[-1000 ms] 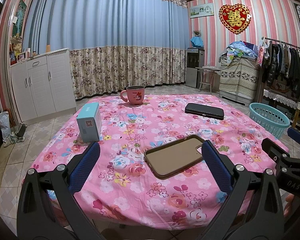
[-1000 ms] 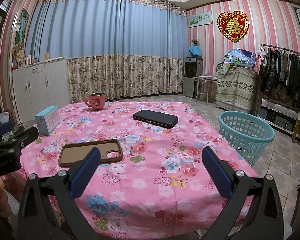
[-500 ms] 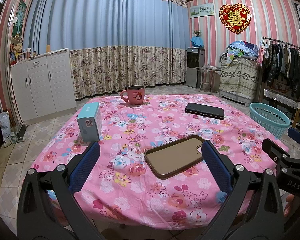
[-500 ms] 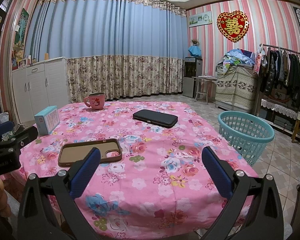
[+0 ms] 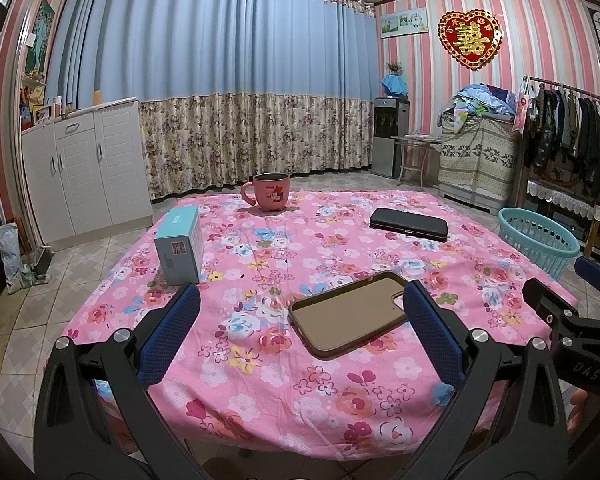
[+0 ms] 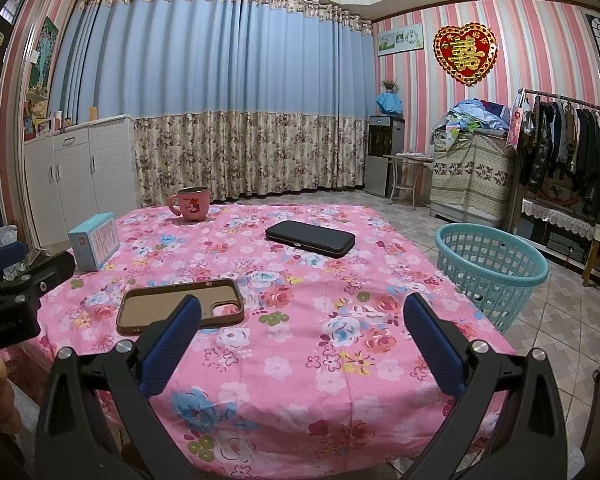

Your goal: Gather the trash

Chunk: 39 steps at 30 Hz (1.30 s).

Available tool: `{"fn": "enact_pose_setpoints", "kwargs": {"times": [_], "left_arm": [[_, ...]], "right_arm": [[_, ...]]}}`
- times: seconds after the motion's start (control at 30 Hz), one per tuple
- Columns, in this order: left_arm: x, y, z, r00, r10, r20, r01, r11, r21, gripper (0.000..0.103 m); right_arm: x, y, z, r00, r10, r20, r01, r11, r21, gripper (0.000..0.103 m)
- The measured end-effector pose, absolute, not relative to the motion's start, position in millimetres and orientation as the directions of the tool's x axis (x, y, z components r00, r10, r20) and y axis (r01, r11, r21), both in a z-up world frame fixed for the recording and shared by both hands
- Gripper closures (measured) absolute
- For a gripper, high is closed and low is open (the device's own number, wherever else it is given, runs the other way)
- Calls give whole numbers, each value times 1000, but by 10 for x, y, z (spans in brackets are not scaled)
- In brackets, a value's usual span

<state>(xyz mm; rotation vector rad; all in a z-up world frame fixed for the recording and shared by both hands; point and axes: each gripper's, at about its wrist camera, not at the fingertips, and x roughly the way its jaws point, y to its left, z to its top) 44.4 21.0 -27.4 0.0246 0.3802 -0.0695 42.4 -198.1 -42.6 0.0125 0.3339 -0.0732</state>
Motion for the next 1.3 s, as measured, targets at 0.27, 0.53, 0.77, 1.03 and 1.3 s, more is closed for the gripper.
{"fn": "enact_pose_setpoints", "kwargs": {"times": [0.27,0.53,0.77,1.03,1.3], "left_arm": [[444,214,-263,927,-65,-369,76,997,16,5],[438,208,-258,927,-63,-370,73,997,13,5],[440,211,-257,927,-64,-369,75,997,15,5],[440,207,-260,927,-64,-369,75,997,15,5],[431,211,-254,928,-64,-367,75,997,16,5]], "right_arm": [[427,-1977,-427,942,-71,-327,75,997,0,4],[427,-1976,-429,943,-70,-327,73,997,0,4],[425,-1965,-431,943,-70,-325,74,997,-2,4],[427,-1961,-431,943,-69,-325,72,997,-3,4],[423,-1956,-435,943,-70,-325,72,997,-4,4]]}}
